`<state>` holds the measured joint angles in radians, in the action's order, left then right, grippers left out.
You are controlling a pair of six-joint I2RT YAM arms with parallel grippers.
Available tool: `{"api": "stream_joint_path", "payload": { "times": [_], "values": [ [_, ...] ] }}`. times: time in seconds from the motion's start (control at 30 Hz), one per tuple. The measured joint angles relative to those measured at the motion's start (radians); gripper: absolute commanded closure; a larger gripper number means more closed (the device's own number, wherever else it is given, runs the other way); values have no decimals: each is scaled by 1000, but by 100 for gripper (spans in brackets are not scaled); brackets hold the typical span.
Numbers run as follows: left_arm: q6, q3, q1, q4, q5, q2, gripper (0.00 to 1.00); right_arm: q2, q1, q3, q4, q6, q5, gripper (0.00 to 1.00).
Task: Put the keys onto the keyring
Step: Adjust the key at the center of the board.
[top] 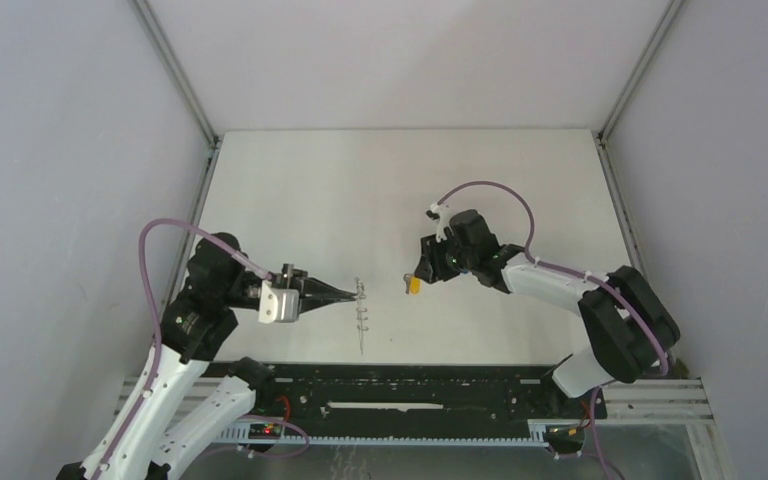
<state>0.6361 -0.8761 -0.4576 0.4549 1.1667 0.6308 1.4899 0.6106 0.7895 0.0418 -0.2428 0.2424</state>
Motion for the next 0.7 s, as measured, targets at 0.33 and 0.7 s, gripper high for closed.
{"api": "stream_joint_path", "payload": {
  "times": [0.33,0.7],
  "values": [
    [-1,12,2,-3,12,-19,100,137,-63,2,-242,72,186,50],
    [-8,12,2,-3,16,-19,100,247,-72,16,-253,120,245,55]
  ]
}}
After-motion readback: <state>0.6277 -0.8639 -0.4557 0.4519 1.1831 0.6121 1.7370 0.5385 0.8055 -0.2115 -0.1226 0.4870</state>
